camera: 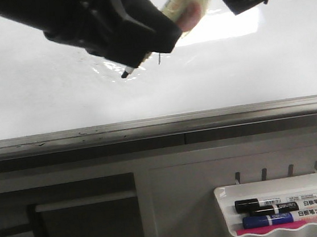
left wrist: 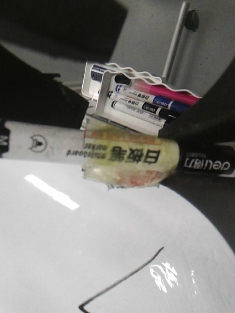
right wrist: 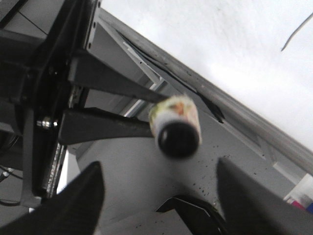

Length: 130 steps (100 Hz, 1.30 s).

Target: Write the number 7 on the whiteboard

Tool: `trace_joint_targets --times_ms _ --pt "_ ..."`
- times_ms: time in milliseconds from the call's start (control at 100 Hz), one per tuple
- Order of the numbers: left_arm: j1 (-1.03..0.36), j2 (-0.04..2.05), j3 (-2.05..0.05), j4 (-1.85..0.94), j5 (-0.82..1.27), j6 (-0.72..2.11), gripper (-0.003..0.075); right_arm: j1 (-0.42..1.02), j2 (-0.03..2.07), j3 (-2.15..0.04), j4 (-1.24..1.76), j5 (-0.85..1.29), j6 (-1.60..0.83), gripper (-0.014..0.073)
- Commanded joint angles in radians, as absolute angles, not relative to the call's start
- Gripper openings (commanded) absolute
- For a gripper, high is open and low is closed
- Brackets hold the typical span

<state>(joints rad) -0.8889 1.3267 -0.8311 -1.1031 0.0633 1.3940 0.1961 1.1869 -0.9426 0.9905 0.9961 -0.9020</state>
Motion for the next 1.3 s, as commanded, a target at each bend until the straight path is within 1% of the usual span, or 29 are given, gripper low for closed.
trace_joint_targets --times_ms 0,120,250,300,360,470,550,750,940,1290 --pt "-0.881 1.280 -0.864 -1.167 -0.020 1.382 -0.0020 0.176 1.140 -0.973 1.043 0.961 -0.910 0.0517" --pt "-0.851 1.220 -0.854 -1.257 -0.100 1.382 -0.0020 0.109 1.073 -0.973 1.013 0.924 -0.910 0.0510" --pt "-0.813 1.134 -0.801 -1.500 -0.228 1.382 -0.0020 -0.012 0.955 -0.949 0.972 0.891 -0.910 0.0510" --pt "-0.801 1.105 -0.779 -1.595 -0.279 1.382 -0.0020 -0.036 0.913 -0.923 0.986 0.870 -0.908 0.0510" --pt "-0.787 1.087 -0.758 -1.663 -0.288 1.382 -0.0020 -0.047 0.865 -0.883 0.991 0.831 -0.908 0.0510" --pt "-0.766 1.103 -0.752 -1.686 -0.282 1.376 -0.0020 -0.046 0.808 -0.816 1.004 0.786 -0.908 0.0510" --pt "-0.741 1.147 -0.761 -1.686 -0.284 1.314 -0.0020 -0.046 0.793 -0.789 1.017 0.786 -0.908 0.0510" --pt "-0.660 1.310 -0.848 -1.686 -0.200 1.271 -0.0020 -0.046 0.793 -0.780 1.020 0.790 -0.908 0.0510" --pt "-0.648 1.418 -0.933 -1.695 -0.182 1.271 -0.0020 -0.046 0.793 -0.780 1.020 0.788 -0.908 0.0510" --pt "-0.648 1.443 -0.949 -1.695 -0.199 1.271 -0.0020 -0.046 0.793 -0.780 1.020 0.779 -0.908 0.0510"
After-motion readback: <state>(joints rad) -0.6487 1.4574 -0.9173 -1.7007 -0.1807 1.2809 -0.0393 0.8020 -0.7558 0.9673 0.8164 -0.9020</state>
